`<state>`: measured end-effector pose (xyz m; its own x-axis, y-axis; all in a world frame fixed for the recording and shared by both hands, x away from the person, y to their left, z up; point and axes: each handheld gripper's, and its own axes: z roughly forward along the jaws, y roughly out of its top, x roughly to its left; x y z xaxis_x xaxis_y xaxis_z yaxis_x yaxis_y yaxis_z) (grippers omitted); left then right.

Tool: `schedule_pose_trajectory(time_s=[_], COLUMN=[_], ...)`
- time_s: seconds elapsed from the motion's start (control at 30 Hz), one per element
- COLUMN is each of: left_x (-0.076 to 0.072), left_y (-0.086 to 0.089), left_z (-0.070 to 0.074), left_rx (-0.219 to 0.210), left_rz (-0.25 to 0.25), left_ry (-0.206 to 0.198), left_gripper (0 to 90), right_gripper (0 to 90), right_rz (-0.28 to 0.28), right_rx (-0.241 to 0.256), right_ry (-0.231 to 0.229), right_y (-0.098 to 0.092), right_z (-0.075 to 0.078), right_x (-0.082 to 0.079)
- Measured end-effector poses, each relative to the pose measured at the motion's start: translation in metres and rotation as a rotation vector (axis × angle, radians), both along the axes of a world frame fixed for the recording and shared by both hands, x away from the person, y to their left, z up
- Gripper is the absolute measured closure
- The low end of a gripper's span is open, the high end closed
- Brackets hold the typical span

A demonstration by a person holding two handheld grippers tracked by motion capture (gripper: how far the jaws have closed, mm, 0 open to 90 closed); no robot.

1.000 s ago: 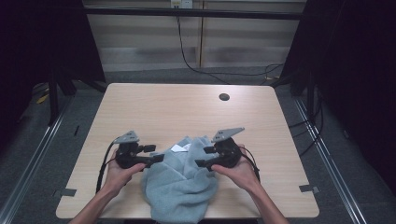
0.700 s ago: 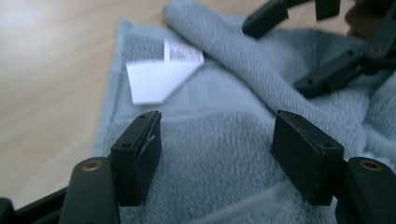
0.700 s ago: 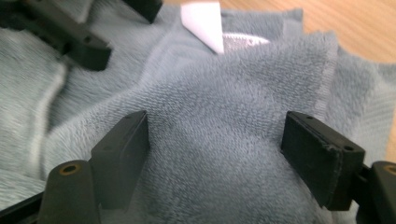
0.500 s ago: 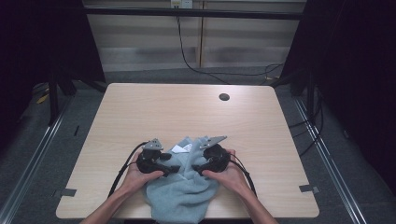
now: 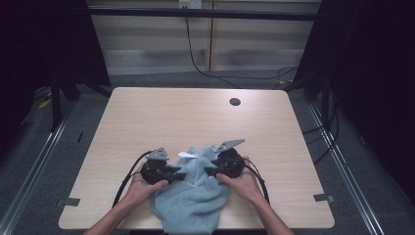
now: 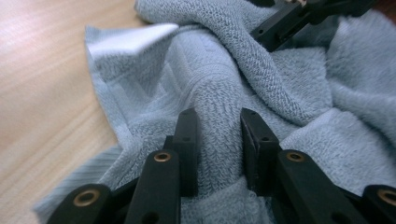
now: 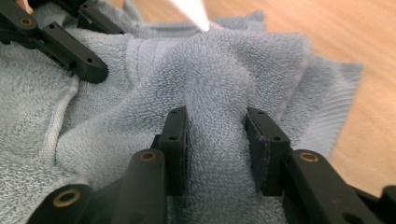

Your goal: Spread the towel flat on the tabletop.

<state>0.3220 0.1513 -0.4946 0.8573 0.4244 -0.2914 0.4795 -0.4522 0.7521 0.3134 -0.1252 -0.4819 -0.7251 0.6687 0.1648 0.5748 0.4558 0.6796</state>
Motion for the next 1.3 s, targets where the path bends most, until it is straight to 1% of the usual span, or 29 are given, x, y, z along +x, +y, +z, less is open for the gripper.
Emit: schedule_pose_trajectory(time_s=[0.07, 0.13, 0.2, 0.23, 0.3, 0.37, 0.4, 0.43, 0.53, 0.57, 0.6, 0.63, 0.7, 0.73, 0.8, 0.83, 0.87, 0.9, 0.93, 0.97, 1.0, 1.1, 1.13, 1.17, 1.2, 1.23, 1.27, 1.3], left_x=[0.002, 0.003, 0.005, 0.006, 0.007, 0.007, 0.008, 0.007, 0.006, 0.006, 0.005, 0.005, 0.003, 0.003, 0.003, 0.003, 0.004, 0.005, 0.006, 0.007, 0.007, 0.007, 0.007, 0.008, 0.007, 0.007, 0.008, 0.009], left_y=[0.003, 0.009, 0.017, 0.02, 0.026, 0.028, 0.029, 0.029, 0.03, 0.031, 0.032, 0.032, 0.033, 0.034, 0.037, 0.039, 0.042, 0.045, 0.051, 0.055, 0.057, 0.061, 0.062, 0.062, 0.063, 0.064, 0.065, 0.068], left_z=[0.004, 0.008, 0.012, 0.013, 0.016, 0.02, 0.023, 0.024, 0.03, 0.032, 0.033, 0.034, 0.036, 0.037, 0.038, 0.038, 0.04, 0.04, 0.042, 0.042, 0.043, 0.046, 0.048, 0.05, 0.052, 0.055, 0.056, 0.058], left_rx=[-0.003, -0.014, -0.042, -0.05, -0.068, -0.108, -0.115, -0.122, -0.149, -0.161, -0.17, -0.167, -0.184, -0.185, -0.186, -0.188, -0.187, -0.191, -0.204, -0.211, -0.215, -0.234, -0.238, -0.247, -0.254, -0.268, -0.297, -0.3], left_rz=[0.014, 0.039, 0.062, 0.069, 0.08, 0.09, 0.084, 0.091, 0.099, 0.103, 0.1, 0.099, 0.107, 0.112, 0.127, 0.134, 0.153, 0.166, 0.179, 0.181, 0.183, 0.196, 0.196, 0.197, 0.209, 0.226, 0.235, 0.235], left_ry=[-0.009, -0.021, -0.008, -0.008, -0.014, -0.004, -0.008, -0.014, -0.031, -0.029, -0.025, -0.033, -0.035, -0.039, -0.042, -0.044, -0.05, -0.054, -0.049, -0.05, -0.052, -0.058, -0.056, -0.06, -0.067, -0.064, -0.056, -0.066], left_gripper=[71.0, 71.3, 71.3, 71.4, 71.7, 71.8, 71.6, 71.4, 71.3, 71.1, 71.1, 71.1, 71.0, 70.9, 70.5, 70.7, 70.8, 70.9, 70.9, 70.8, 70.4, 70.3, 70.4, 70.3, 70.5, 71.1, 72.1, 73.4], right_gripper=[69.7, 76.9, 78.9, 79.5, 80.1, 80.4, 80.3, 80.3, 80.3, 80.3, 80.3, 80.4, 80.4, 80.4, 81.0, 82.4, 84.1, 84.2, 84.3, 84.6, 84.8, 85.0, 85.0, 85.0, 85.0, 85.0, 85.1, 85.1], right_rz=[-0.018, -0.043, -0.068, -0.079, -0.097, -0.104, -0.103, -0.108, -0.122, -0.128, -0.134, -0.134, -0.141, -0.148, -0.166, -0.176, -0.185, -0.212, -0.221, -0.23, -0.244, -0.253, -0.252, -0.256, -0.263, -0.269, -0.277, -0.29], right_rx=[0.022, 0.034, 0.038, 0.051, 0.072, 0.095, 0.096, 0.096, 0.117, 0.126, 0.123, 0.123, 0.122, 0.12, 0.119, 0.125, 0.133, 0.124, 0.123, 0.146, 0.152, 0.154, 0.148, 0.148, 0.148, 0.155, 0.16, 0.163], right_ry=[-0.007, -0.031, -0.044, -0.053, -0.065, -0.072, -0.084, -0.093, -0.113, -0.117, -0.121, -0.128, -0.137, -0.136, -0.143, -0.139, -0.142, -0.157, -0.16, -0.157, -0.162, -0.174, -0.179, -0.182, -0.189, -0.192, -0.2, -0.209], right_y=[-0.003, -0.008, -0.013, -0.018, -0.023, -0.028, -0.029, -0.03, -0.037, -0.038, -0.04, -0.041, -0.043, -0.045, -0.049, -0.052, -0.054, -0.058, -0.062, -0.068, -0.072, -0.078, -0.079, -0.08, -0.081, -0.083, -0.085, -0.088], right_z=[0.002, 0.006, 0.01, 0.014, 0.019, 0.025, 0.029, 0.032, 0.04, 0.043, 0.045, 0.046, 0.049, 0.05, 0.051, 0.051, 0.052, 0.053, 0.054, 0.056, 0.057, 0.06, 0.062, 0.063, 0.065, 0.067, 0.069, 0.072], right_x=[0.001, 0.001, 0.002, 0.002, 0.001, 0.001, 0.001, 0.0, 0.001, 0.0, 0.0, -0.001, -0.002, -0.002, -0.002, -0.002, -0.002, -0.002, -0.002, -0.002, -0.003, -0.004, -0.004, -0.004, -0.004, -0.003, -0.003, -0.003])
